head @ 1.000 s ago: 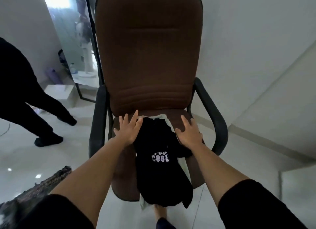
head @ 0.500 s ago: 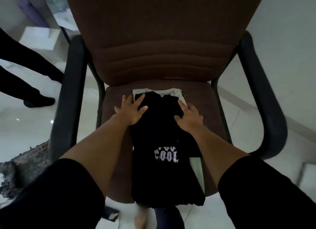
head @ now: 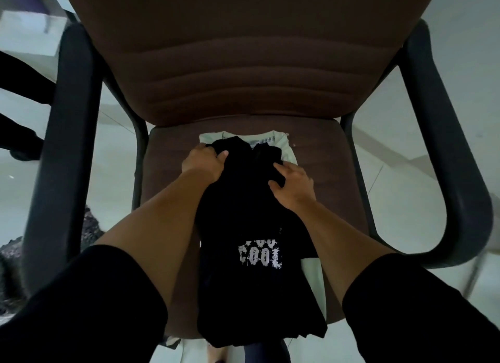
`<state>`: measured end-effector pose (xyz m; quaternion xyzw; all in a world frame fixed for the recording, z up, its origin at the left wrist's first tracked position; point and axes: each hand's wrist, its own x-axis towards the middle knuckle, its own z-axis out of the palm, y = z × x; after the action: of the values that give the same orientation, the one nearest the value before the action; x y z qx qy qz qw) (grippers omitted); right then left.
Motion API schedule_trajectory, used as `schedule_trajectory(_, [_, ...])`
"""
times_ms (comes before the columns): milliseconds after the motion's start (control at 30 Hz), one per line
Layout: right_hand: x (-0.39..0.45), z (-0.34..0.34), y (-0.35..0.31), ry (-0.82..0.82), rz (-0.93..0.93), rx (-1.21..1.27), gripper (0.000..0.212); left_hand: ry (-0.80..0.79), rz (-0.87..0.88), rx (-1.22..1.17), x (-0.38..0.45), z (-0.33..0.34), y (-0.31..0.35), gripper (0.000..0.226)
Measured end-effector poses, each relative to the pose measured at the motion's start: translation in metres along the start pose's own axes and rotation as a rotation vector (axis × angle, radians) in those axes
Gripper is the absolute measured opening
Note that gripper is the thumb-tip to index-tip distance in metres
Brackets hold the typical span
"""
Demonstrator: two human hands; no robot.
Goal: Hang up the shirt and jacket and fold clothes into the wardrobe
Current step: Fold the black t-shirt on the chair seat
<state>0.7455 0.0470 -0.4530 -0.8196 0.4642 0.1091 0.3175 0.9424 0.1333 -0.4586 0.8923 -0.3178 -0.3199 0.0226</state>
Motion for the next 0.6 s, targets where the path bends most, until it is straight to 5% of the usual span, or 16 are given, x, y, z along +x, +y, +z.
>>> schedule_trajectory(167, [-0.005,-0.001,-0.006,0.276,-0.084,0.172,0.039,0.218,-0.033,-0.013,-0.009,-0.012,-0.003,0.05])
schedule_trajectory(367, [-0.01,-0.008,-0.02,0.218,-0.092,0.248,0.037,0.194,0.136,-0.24,-0.025,-0.023,-0.005,0.009])
schedule_trajectory(600, [-0.033,-0.023,-0.016,-0.099,-0.104,-0.005,0.04,-0.08,0.293,-0.06,-0.058,-0.035,-0.02,0.057])
